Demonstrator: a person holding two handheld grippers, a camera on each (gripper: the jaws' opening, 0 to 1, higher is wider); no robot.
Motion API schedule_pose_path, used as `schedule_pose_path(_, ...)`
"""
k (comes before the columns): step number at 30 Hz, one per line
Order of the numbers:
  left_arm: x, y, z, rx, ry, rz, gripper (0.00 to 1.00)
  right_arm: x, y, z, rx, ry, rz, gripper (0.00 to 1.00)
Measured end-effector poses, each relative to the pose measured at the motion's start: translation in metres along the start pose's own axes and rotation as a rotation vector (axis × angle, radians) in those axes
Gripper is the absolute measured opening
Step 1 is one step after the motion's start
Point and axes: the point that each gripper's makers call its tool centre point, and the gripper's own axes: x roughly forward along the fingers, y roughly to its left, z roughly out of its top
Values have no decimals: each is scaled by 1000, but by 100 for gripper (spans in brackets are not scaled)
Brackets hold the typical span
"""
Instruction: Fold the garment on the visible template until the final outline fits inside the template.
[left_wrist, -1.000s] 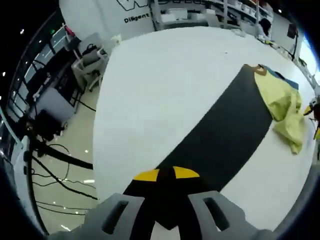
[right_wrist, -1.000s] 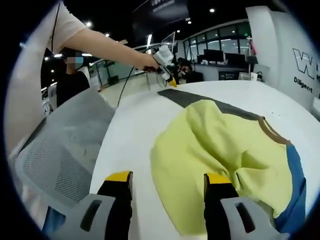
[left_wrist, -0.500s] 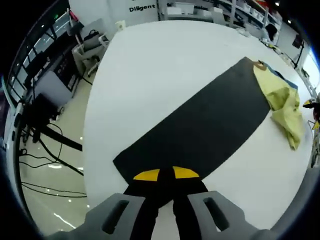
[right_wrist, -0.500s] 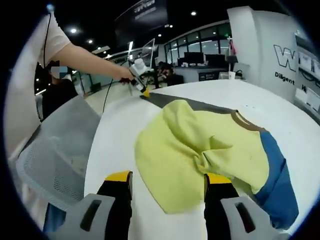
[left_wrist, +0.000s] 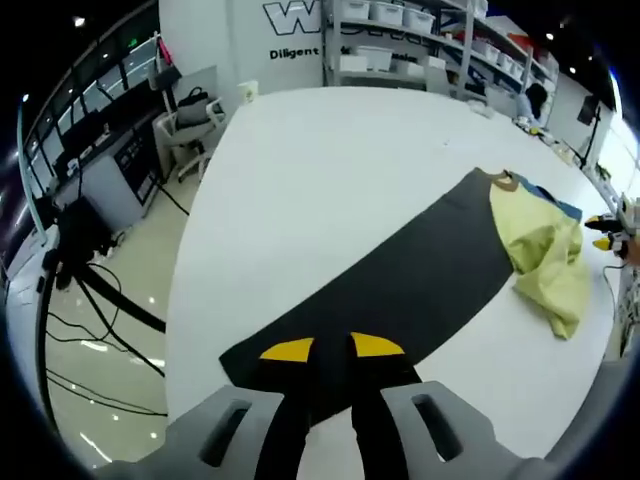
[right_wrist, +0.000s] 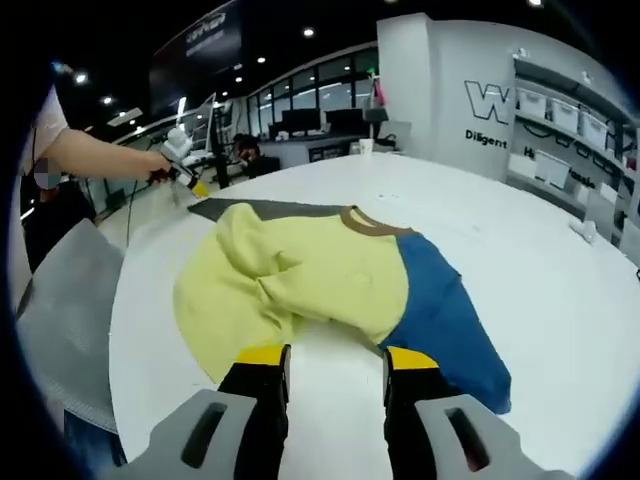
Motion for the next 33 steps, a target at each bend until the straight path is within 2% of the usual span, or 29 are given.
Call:
schedule_pose_path(2, -3, -8, 5, -4, -25, -19, 19, -1, -10, -7, 50, 14, -44, 23)
schedule_pose_path(6, -10, -25, 10, -4, -61, -44, 19, -1, -26, -19, 88, 43, -117, 20)
schedule_pose_path(10, -16, -46, 10, 4, -84, -71, 19, 3, -37, -24, 65, 63, -177, 20)
schedule_pose_path(15, -22, -73, 9, -3, -117, -108, 20, 12, -41, -24, 70, 72, -201, 20)
schedule_pose_path(20, -26, -99, 6, 1, -133, -139, 20, 23, -40, -22, 48, 78, -216, 25)
schedule_pose_path(25, -29, -114, -2, -20, -137, -165, 20, 26, -57, -15, 45, 71, -288, 21)
schedule_pose_path(29, -30, -122, -7, -35, -135, -178, 19, 33, -60, -20, 47, 99, -287, 21)
schedule_pose_path(33, -32, -122, -9, -49, -134, -175, 19, 32, -67, -20, 35, 109, -307, 10)
